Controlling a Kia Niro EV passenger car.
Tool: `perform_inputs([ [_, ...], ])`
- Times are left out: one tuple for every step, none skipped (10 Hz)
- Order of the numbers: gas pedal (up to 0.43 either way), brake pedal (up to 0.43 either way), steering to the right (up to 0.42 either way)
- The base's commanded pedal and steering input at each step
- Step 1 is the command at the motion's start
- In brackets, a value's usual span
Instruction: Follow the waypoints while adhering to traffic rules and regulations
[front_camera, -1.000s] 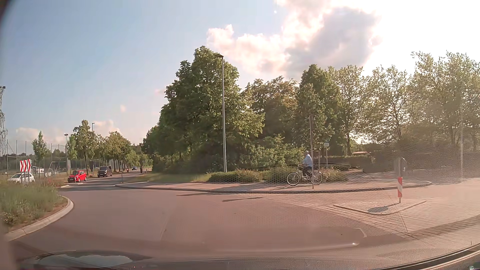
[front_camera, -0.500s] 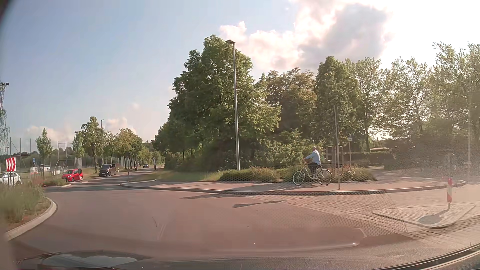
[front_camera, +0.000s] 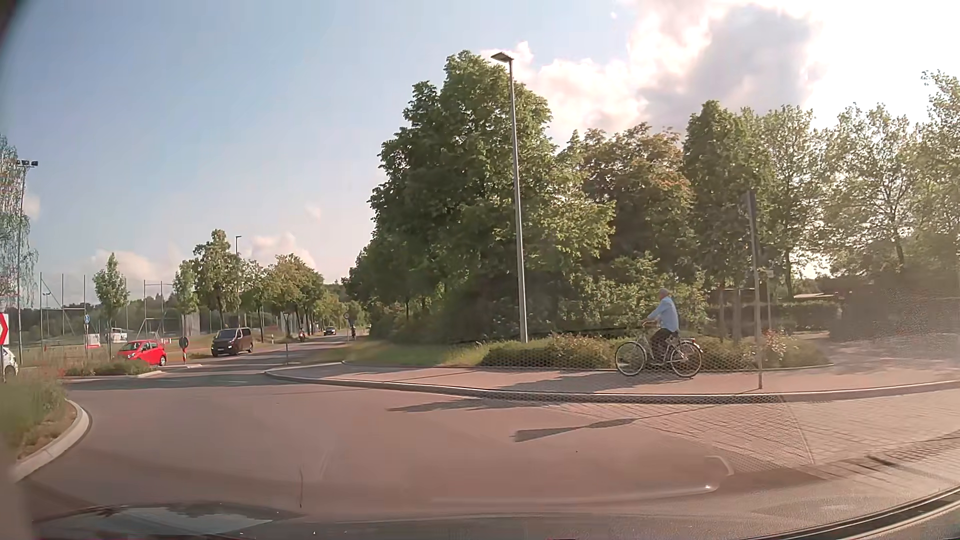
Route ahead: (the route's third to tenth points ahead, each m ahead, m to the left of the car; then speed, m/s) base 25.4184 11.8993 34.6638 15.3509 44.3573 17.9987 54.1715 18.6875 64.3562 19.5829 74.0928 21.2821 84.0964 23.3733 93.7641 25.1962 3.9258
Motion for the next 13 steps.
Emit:
perform_inputs([
  [0.138,0.012,-0.195],
  [0.138,0.012,-0.187],
  [0.138,0.012,-0.184],
  [0.130,0.012,-0.184],
  [0.000,0.012,-0.184],
  [0.000,0.012,-0.184],
  [0.000,0.012,-0.192],
  [0.000,0.012,-0.207],
  [0.000,0.012,-0.220],
  [0.000,0.012,-0.222],
  [0.000,0.012,-0.220],
  [0.000,0.012,-0.217],
  [0.000,0.012,-0.211],
])
